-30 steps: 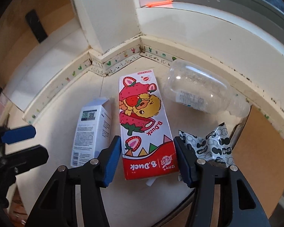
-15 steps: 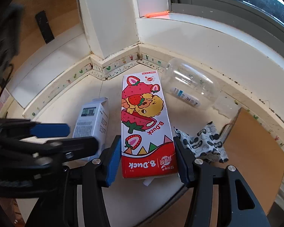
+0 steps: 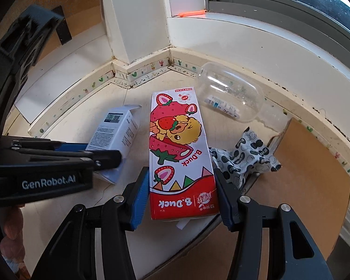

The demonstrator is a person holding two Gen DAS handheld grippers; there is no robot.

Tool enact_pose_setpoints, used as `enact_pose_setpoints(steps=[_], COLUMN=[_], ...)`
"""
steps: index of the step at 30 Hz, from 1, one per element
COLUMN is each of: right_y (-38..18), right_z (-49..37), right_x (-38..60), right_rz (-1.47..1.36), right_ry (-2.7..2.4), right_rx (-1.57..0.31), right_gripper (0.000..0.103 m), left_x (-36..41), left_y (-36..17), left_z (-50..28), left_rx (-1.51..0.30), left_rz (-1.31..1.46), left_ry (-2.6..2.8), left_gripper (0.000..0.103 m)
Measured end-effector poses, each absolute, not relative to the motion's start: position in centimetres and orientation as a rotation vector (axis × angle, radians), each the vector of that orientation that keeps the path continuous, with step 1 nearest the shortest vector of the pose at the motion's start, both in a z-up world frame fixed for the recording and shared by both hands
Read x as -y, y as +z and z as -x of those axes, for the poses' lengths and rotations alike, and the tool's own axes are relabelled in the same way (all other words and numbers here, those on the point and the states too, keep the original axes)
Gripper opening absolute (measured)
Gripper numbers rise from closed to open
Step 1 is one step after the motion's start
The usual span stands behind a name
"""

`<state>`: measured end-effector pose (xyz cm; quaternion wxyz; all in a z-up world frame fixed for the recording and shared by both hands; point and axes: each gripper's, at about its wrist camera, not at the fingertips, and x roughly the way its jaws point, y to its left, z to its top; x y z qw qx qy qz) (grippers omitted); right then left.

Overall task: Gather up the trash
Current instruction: 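Grasp the B.Duck carton with the right tool while the left tool grasps the white carton, then carry the B.Duck carton with the right tool while the left tool carries the white carton to the bin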

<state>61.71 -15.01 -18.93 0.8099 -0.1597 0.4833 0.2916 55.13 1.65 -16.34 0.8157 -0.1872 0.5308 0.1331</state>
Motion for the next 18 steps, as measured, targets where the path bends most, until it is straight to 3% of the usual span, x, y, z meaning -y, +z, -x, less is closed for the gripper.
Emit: enact_pose_setpoints(steps=[9,18], right_y=[-16.0,-10.0], right_z=[-58.6,-49.5], right_x=[14.4,12.9], right_rz=[0.291,0.247], right_ry=[0.639,0.676], right_rx=[-1.037,-0.981], right_gripper=[0.052,0.052], left_x=[-0.8,-1.0], left_y=[-12.4,-7.2], left_z=[-49.2,-38.8], left_rx=[-1.075,-0.976], left_rz=[0.321,0.291], left_ry=[0.294,0.264], left_gripper=[0.033,0.033])
